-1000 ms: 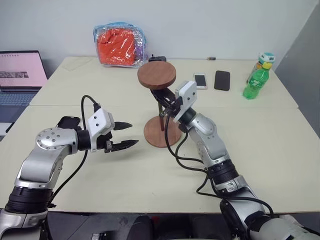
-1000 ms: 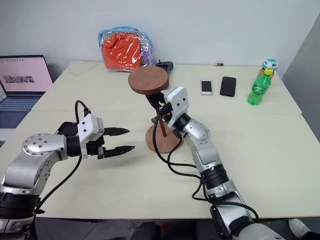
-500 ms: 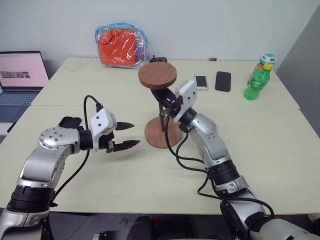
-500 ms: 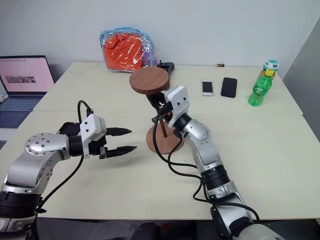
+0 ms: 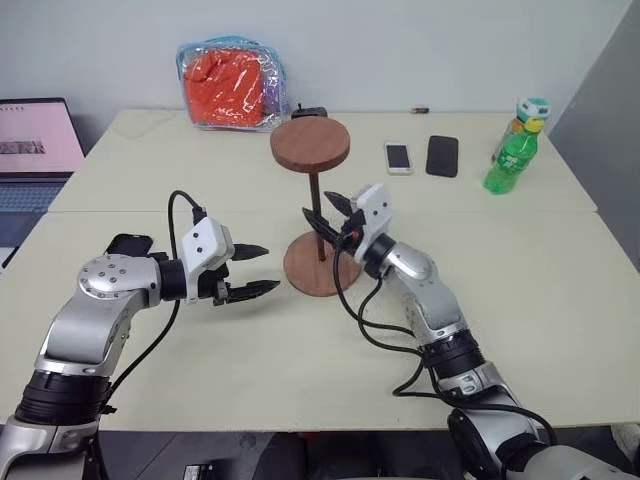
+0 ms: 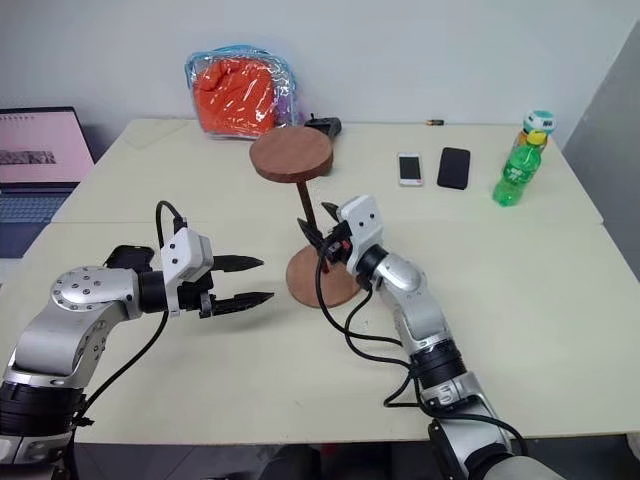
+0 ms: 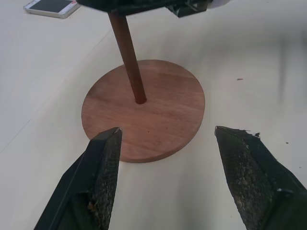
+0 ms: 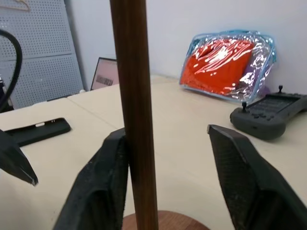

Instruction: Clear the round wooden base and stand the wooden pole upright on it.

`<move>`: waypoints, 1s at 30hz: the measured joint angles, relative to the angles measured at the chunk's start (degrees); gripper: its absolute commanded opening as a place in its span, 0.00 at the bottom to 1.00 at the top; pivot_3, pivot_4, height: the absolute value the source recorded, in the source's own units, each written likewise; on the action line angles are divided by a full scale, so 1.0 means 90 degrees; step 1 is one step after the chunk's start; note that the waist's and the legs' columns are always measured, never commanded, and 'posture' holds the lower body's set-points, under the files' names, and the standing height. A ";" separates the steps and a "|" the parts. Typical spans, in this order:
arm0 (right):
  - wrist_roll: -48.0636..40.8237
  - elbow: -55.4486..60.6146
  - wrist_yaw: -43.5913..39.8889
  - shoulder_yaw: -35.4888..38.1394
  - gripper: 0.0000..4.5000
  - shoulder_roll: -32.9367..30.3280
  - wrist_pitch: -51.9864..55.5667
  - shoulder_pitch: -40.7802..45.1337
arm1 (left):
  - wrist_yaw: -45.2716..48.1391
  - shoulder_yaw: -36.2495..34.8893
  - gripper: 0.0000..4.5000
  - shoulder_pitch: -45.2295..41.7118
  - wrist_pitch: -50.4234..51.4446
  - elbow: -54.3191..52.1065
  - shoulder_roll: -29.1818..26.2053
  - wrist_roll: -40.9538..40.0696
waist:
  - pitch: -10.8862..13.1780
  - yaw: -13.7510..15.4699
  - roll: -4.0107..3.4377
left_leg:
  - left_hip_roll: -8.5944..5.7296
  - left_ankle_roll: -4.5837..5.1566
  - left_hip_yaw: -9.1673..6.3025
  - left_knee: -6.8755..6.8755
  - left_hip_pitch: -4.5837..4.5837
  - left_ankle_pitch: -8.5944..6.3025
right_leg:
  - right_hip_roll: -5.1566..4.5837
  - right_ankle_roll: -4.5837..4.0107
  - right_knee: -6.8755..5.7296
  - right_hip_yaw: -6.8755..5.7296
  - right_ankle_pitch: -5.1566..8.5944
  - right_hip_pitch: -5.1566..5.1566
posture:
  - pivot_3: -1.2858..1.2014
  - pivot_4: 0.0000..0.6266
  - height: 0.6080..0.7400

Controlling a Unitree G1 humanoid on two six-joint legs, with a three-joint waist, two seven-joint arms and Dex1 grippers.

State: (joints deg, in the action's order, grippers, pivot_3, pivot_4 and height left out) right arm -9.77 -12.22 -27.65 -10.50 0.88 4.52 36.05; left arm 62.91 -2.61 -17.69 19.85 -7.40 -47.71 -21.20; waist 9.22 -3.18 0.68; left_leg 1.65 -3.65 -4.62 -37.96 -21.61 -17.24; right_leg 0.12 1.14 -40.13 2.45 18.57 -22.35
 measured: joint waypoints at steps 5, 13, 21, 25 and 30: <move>-0.0055 0.0481 -0.0298 -0.0155 0.99 -0.0226 0.0413 -0.0220 | -0.0077 0.0000 0.72 -0.0040 0.0048 -0.0003 0.0104 -0.0034 | 0.0000 0.0006 0.0000 | -0.0001 0.0001 0.0000 -0.0002 -0.0005 0.0000 | -0.0003 0.0000 0.0001 -0.0004 0.0000 0.0001 | 0.52 0.24 1.00; -0.0172 0.1734 -0.0961 -0.0403 0.99 -0.1082 0.1398 -0.0605 | -0.0118 -0.0026 0.72 -0.0295 0.0392 -0.0020 0.0154 -0.0303 | 0.0000 0.0031 0.0000 | -0.0006 0.0001 -0.0003 -0.0005 -0.0012 0.0000 | -0.0005 0.0000 0.0008 -0.0010 0.0000 0.0003 | 0.52 0.24 1.00; -0.1073 0.3352 -0.2276 0.0412 0.99 -0.3572 0.2662 -0.1518 | -0.0106 -0.0120 0.72 -0.0143 0.0559 -0.0154 -0.0493 -0.0187 | 0.0013 0.0093 -0.0006 | -0.0011 0.0002 0.0000 -0.0003 -0.0018 -0.0001 | -0.0009 0.0000 0.0021 -0.0009 0.0000 0.0003 | 0.52 0.24 1.00; -0.1815 0.4091 -0.2923 0.1232 0.99 -0.4632 0.3075 -0.1987 | 0.0068 -0.0249 0.72 -0.0070 0.0623 -0.0126 -0.0766 -0.0189 | 0.0026 0.0099 -0.0012 | -0.0012 0.0003 0.0006 -0.0005 -0.0015 -0.0002 | 0.0002 0.0000 0.0018 -0.0011 0.0000 0.0005 | 0.52 0.24 1.00; -0.2504 0.4433 -0.3470 0.2093 0.99 -0.5596 0.3419 -0.2409 | 0.0223 -0.0419 0.72 -0.0460 0.0644 0.0187 -0.0947 -0.0221 | 0.0037 0.0149 -0.0008 | -0.0013 0.0003 0.0007 -0.0010 -0.0015 -0.0002 | 0.0032 -0.0001 0.0018 -0.0012 -0.0001 0.0010 | 0.52 0.24 1.00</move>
State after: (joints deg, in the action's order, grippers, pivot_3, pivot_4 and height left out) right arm -32.30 27.68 -58.88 8.33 -49.49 35.30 14.36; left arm 64.92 -6.39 -21.84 25.65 -5.71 -56.24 -23.19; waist 9.55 -1.84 0.61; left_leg 1.53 -3.62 -4.56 -38.05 -21.75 -17.25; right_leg 0.42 1.13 -39.97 2.34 18.57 -22.26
